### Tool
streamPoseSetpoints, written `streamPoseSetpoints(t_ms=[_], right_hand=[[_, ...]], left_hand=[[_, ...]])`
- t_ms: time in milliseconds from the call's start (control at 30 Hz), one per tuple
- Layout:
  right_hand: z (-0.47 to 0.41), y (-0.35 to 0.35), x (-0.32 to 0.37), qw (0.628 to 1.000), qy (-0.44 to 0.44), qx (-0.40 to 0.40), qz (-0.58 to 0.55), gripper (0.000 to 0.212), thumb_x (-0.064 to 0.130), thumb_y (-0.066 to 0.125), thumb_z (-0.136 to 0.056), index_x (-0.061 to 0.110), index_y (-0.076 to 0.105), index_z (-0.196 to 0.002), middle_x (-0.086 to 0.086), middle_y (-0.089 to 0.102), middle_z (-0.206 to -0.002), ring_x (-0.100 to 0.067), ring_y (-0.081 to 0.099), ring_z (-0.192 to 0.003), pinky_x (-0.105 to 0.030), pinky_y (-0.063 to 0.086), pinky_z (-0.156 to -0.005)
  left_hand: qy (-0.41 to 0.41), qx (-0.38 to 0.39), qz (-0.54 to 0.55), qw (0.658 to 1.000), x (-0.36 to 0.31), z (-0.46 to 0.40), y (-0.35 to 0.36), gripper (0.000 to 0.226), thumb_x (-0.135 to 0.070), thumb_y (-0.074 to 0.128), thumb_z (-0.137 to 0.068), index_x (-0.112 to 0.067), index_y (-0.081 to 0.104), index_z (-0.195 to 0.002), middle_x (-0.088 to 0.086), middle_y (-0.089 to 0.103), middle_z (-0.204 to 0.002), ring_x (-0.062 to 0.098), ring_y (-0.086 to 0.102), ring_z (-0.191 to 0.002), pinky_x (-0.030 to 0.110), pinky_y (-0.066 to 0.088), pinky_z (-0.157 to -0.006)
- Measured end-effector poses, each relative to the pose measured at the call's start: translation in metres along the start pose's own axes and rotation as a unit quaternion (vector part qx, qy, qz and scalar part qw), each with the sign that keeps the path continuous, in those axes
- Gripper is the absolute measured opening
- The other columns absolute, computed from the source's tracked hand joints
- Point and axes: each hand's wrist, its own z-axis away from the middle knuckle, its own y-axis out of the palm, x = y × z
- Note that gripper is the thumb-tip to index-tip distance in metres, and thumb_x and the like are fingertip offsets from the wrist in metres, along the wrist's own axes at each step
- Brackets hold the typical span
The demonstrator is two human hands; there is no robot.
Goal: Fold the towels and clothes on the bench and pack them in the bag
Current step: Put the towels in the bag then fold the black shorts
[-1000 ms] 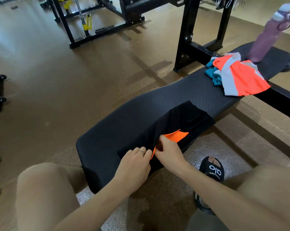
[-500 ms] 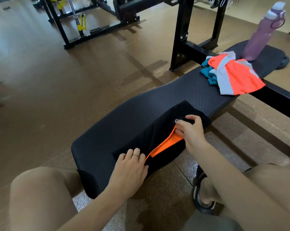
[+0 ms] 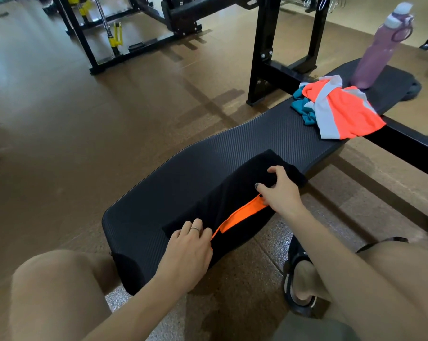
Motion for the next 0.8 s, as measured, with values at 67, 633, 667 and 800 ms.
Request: streamPoseSetpoints(t_ms=[67,633,667,800], right_hand=[[-0.002,0.001,0.002,0.998,0.008,-0.020,-0.055,0.030,0.030,0.071,-0.090,0.029,0.055,-0.115,-0.003,0.067,-0.100,-0.017,0.070,-0.081,-0.039,0.062,-0.075],[0.004,-0.025,-0.003,0.989,-0.011,-0.129,0.070,0.016,0.005,0.059,-0.084,0.014,0.049,-0.094,-0.004,0.057,-0.088,-0.022,0.056,-0.079,-0.032,0.038,-0.060],[0.004,-0.026,-0.004,0.988,-0.016,-0.133,0.080,0.016,0.006,0.059,-0.083,0.014,0.049,-0.092,-0.003,0.056,-0.085,-0.021,0.055,-0.077,-0.031,0.037,-0.058],[0.006,-0.022,-0.011,0.978,-0.033,-0.123,0.167,0.018,0.007,0.061,-0.079,0.014,0.049,-0.089,-0.003,0.057,-0.084,-0.026,0.055,-0.084,-0.034,0.041,-0.061]], left_hand=[[-0.001,0.004,-0.008,1.000,-0.003,0.001,0.001,0.012,-0.028,0.064,-0.089,-0.020,0.055,-0.090,0.004,0.052,-0.095,0.022,0.049,-0.078,0.037,0.048,-0.064],[0.033,0.116,-0.111,0.986,-0.005,0.005,-0.005,0.037,-0.034,0.043,-0.102,-0.009,0.062,-0.121,0.019,0.045,-0.141,0.036,0.046,-0.118,0.050,0.040,-0.099],[0.031,0.117,-0.106,0.987,-0.004,0.005,-0.005,0.036,-0.035,0.043,-0.102,-0.010,0.063,-0.119,0.019,0.046,-0.140,0.036,0.047,-0.117,0.049,0.041,-0.098],[0.038,0.109,-0.081,0.990,-0.001,0.003,-0.003,0.042,-0.042,0.037,-0.100,-0.014,0.068,-0.106,0.015,0.056,-0.132,0.031,0.055,-0.103,0.045,0.047,-0.089]])
